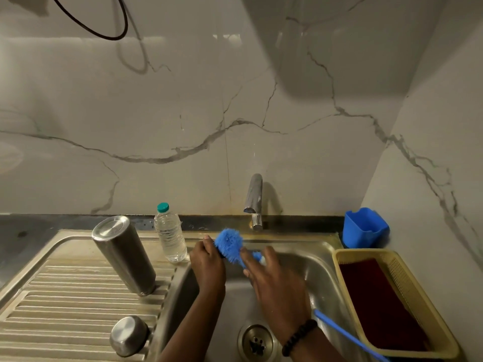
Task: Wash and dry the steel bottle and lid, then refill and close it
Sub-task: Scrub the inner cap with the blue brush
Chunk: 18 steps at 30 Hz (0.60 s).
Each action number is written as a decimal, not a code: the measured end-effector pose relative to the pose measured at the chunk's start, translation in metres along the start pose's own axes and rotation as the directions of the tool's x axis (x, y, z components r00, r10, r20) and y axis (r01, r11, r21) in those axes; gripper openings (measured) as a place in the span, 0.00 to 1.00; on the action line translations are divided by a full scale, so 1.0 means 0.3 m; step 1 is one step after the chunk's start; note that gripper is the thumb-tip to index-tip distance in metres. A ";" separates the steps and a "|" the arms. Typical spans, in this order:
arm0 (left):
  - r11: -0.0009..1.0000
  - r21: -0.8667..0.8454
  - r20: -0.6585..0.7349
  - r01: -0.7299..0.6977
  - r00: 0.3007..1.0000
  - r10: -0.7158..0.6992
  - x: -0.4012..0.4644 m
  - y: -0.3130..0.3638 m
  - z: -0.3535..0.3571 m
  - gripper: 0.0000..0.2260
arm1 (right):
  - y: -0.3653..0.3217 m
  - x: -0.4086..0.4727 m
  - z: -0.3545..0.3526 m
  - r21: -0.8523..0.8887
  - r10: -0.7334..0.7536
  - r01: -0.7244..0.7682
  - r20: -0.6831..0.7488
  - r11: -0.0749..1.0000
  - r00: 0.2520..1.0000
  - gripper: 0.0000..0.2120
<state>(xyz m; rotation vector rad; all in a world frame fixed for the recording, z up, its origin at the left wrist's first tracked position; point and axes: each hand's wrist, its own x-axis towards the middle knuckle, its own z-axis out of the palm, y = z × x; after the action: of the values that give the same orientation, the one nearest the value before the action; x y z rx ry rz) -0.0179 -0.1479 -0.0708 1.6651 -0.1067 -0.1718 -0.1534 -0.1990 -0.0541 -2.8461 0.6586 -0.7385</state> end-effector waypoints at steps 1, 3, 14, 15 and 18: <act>1.000 0.018 0.019 -0.011 1.000 0.011 -0.012 -0.001 0.008 0.13 | 0.000 0.001 0.005 0.001 0.027 -0.027 0.016 1.000 1.000 0.27; 0.999 0.018 0.115 -0.037 0.993 0.035 -0.046 -0.011 0.024 0.12 | 0.020 0.020 0.015 0.050 0.108 -0.108 0.018 0.993 0.994 0.25; 0.646 -0.557 0.295 0.521 0.852 -0.433 0.031 0.026 0.015 0.16 | 0.027 -0.014 -0.042 0.225 0.181 -0.180 0.018 0.958 0.983 0.21; 0.643 -0.560 0.295 0.522 0.851 -0.434 0.030 0.031 0.012 0.16 | 0.014 -0.021 -0.045 0.243 0.167 -0.165 0.014 0.956 0.986 0.21; 0.771 -0.458 0.302 0.444 0.893 -0.335 0.016 0.028 0.013 0.16 | -0.005 -0.008 -0.026 0.177 0.078 -0.070 -0.036 0.982 0.996 0.22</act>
<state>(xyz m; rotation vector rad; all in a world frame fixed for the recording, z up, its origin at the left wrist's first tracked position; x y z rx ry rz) -0.0137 -0.1534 -0.0631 1.1018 0.1323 -0.6391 -0.1585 -0.1967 -0.0479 -2.6389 0.6659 -0.8055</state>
